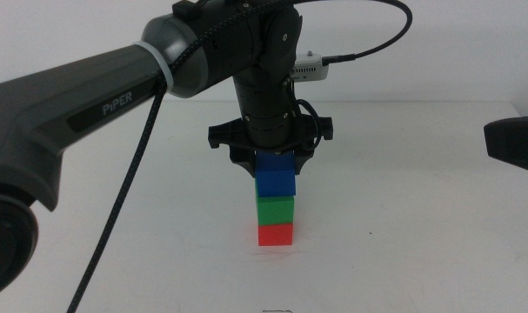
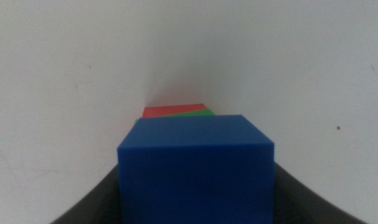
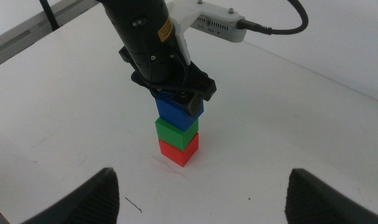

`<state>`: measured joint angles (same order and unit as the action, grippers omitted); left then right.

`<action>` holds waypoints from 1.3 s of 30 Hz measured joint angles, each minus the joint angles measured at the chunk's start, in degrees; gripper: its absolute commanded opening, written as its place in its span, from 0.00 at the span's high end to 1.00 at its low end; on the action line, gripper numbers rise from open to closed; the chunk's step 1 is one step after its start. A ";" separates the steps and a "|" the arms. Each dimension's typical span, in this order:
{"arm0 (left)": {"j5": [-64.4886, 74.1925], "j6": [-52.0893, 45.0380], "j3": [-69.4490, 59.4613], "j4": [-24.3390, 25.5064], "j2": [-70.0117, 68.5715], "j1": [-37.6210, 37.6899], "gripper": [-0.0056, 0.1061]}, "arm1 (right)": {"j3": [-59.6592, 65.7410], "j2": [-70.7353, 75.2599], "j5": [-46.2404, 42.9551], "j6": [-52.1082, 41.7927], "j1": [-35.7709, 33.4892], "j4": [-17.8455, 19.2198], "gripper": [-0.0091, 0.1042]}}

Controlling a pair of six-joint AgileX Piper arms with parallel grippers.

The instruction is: Stack red cubes first, then green, then blue cubes in a specific spot.

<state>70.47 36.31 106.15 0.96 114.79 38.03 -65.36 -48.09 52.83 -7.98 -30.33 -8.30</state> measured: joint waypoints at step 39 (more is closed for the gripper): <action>1.88 -19.67 -0.01 17.52 -30.15 -0.53 0.11 | 0.00 0.00 0.00 0.00 0.00 0.00 0.31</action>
<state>72.35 16.64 106.13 18.48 84.64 37.50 -65.36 -48.09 52.83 -7.98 -30.33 -8.30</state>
